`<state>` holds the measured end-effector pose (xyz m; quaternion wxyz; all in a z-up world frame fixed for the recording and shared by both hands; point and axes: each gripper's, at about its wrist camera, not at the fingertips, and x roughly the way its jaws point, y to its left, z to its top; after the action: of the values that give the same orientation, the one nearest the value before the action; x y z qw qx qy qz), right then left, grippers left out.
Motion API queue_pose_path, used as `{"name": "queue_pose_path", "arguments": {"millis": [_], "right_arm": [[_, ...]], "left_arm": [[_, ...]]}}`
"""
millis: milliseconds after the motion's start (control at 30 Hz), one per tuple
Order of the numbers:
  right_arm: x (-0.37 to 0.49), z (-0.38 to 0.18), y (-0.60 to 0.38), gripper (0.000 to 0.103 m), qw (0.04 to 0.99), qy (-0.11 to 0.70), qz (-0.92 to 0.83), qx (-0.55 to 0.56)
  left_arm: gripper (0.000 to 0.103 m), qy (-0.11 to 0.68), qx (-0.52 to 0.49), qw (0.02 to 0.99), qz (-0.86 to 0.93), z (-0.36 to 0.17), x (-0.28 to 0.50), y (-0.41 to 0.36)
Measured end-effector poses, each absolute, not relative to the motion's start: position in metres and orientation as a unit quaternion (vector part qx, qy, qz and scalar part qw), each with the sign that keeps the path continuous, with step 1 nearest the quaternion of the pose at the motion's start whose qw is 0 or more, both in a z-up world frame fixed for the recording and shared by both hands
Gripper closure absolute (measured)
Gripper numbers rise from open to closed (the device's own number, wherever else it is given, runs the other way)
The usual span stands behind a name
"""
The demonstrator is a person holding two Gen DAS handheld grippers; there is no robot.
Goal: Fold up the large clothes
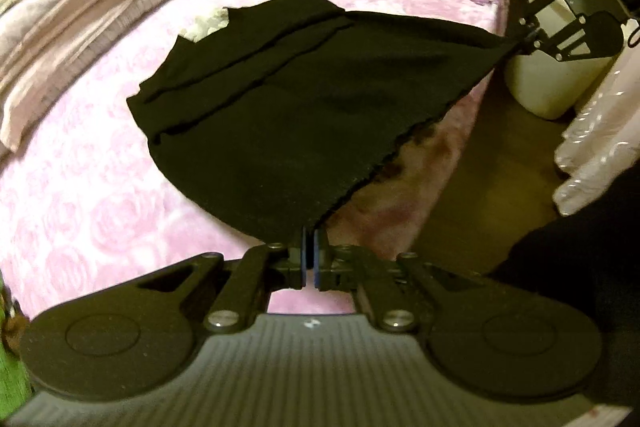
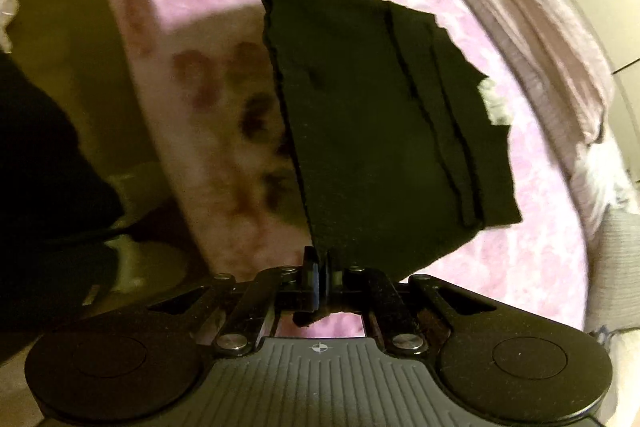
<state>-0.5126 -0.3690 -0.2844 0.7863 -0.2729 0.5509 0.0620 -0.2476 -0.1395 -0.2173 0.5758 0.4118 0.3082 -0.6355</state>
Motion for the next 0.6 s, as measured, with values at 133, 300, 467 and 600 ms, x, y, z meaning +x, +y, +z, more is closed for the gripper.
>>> {"name": "queue_pose_path", "arguments": {"millis": [133, 300, 467, 600], "right_arm": [[-0.523, -0.265, -0.358, 0.103, 0.777, 0.578, 0.082, -0.235], [-0.486, -0.233, -0.392, 0.103, 0.785, 0.576, 0.048, -0.225], [-0.416, -0.198, -0.462, 0.103, 0.803, 0.551, 0.012, -0.227], [-0.365, -0.194, -0.521, 0.103, 0.806, 0.550, 0.017, -0.218]], "left_arm": [[0.102, 0.336, 0.392, 0.578, -0.632, -0.204, -0.246, -0.133], [0.102, 0.308, 0.371, 0.603, -0.635, -0.181, -0.206, -0.179], [0.102, 0.272, 0.364, 0.627, -0.633, -0.156, -0.146, -0.263], [0.102, 0.273, 0.366, 0.635, -0.623, -0.162, -0.104, -0.337]]}}
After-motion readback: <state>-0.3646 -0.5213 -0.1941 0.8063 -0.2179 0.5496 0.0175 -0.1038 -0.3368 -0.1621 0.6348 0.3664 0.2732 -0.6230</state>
